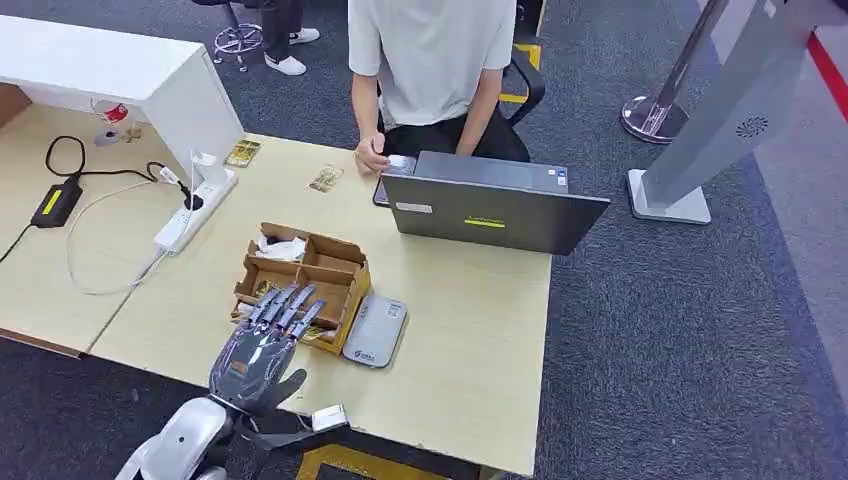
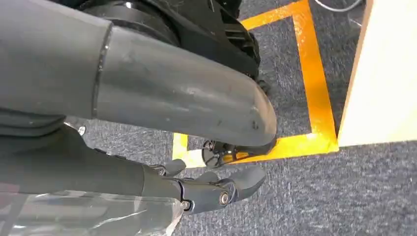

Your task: Pass the card to the sensor for recognition and then transmit it.

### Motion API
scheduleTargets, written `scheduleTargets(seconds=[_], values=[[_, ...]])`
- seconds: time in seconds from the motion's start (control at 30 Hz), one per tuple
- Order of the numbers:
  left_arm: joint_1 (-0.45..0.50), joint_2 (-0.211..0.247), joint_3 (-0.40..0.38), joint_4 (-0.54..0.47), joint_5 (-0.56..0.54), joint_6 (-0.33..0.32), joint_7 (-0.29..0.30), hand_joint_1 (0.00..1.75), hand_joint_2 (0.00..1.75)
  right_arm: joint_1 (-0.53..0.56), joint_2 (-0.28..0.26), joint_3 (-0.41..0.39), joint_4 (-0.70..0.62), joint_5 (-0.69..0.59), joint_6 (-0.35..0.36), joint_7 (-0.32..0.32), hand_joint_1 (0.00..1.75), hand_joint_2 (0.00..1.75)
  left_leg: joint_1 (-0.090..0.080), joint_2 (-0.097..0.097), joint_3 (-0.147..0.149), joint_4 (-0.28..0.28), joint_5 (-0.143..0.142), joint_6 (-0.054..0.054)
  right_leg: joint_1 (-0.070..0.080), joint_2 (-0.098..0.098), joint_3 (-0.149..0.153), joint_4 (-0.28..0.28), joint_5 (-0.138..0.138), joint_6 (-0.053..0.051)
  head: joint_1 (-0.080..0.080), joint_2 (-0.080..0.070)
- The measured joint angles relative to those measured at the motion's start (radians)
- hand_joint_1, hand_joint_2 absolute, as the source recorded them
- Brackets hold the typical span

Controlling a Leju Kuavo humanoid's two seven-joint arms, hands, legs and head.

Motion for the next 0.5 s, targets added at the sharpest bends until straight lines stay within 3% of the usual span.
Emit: scheduleTargets(seconds=[0.5], values=[[-0.081, -0.05, 0.084, 0.177, -0.033, 0.006, 0.006, 0.0, 1.75, -0.001, 0.0, 0.0, 0.0, 0.034, 0.035, -0.015, 0.0, 0.0, 0.0, -0.001, 0.0, 0.0, 0.0, 0.0, 0.0, -0.001, 0.0, 0.0, 0.0, 0.0, 0.0, 0.0]])
